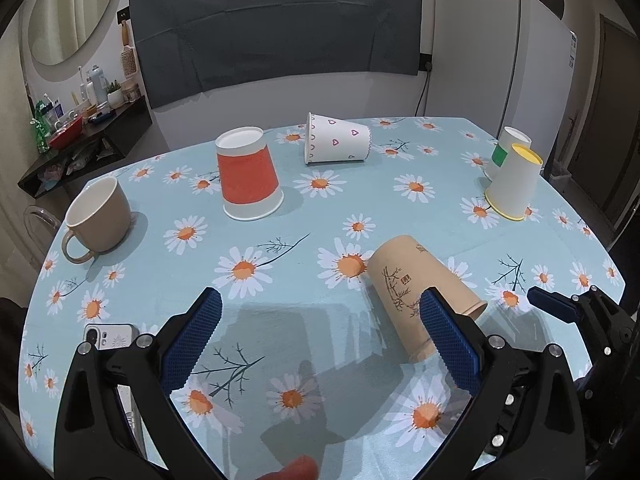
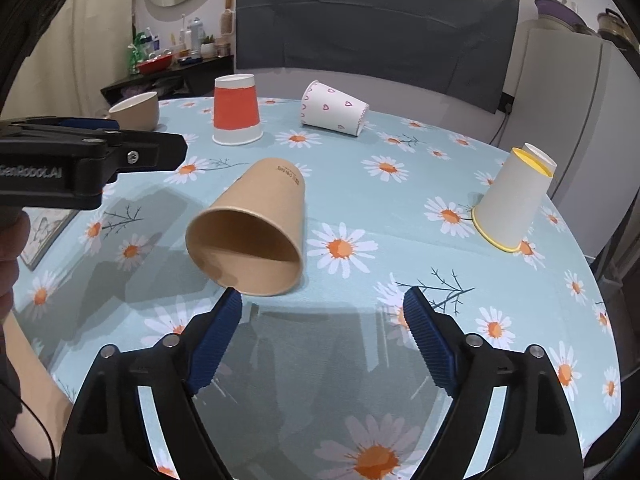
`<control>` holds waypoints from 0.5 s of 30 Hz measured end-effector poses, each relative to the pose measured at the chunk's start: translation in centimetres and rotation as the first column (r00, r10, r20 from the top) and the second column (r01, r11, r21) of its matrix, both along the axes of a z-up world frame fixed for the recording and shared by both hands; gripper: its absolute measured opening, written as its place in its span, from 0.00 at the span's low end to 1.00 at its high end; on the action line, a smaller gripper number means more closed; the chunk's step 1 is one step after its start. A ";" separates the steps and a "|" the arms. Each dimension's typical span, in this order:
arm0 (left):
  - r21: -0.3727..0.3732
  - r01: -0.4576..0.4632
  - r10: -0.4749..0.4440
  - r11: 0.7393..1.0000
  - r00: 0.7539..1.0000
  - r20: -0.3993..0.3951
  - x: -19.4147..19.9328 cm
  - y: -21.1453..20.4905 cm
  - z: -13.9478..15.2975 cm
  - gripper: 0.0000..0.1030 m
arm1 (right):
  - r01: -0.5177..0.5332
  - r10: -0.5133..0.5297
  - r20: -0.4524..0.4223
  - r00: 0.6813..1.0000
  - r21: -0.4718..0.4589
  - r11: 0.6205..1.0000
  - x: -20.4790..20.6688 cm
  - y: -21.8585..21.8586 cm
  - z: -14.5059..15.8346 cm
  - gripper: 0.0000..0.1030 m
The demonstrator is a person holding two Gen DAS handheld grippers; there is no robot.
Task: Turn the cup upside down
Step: 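Bring the left tool to the tan cup and close its fingers around it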
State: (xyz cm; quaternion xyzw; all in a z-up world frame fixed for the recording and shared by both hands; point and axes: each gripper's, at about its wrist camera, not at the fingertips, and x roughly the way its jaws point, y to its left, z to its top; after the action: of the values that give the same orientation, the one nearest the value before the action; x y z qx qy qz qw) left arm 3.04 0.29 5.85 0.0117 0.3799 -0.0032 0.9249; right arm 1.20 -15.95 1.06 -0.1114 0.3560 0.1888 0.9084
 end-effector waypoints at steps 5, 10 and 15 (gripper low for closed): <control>-0.045 0.001 -0.005 0.999 0.997 -0.078 2.0 -1.0 -0.6 0.94 | 0.030 -0.031 -0.014 0.999 -0.013 0.999 0.8 -2.4 0.1 0.82; -0.096 -0.022 0.005 0.995 0.985 -0.170 3.9 -1.0 -1.4 0.94 | 0.059 -0.059 -0.011 0.998 -0.024 0.998 2.0 -4.2 0.2 0.83; -0.129 -0.044 0.013 0.991 0.973 -0.232 5.1 -0.9 -2.0 0.94 | 0.072 -0.072 -0.019 0.997 0.004 0.997 3.8 -5.3 0.5 0.83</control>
State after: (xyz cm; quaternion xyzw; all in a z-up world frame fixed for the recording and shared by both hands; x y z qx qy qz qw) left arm 8.13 -0.66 3.85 -0.0558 0.4836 -0.0167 0.8733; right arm 4.99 -21.23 1.53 -0.0946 0.3677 0.1577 0.9116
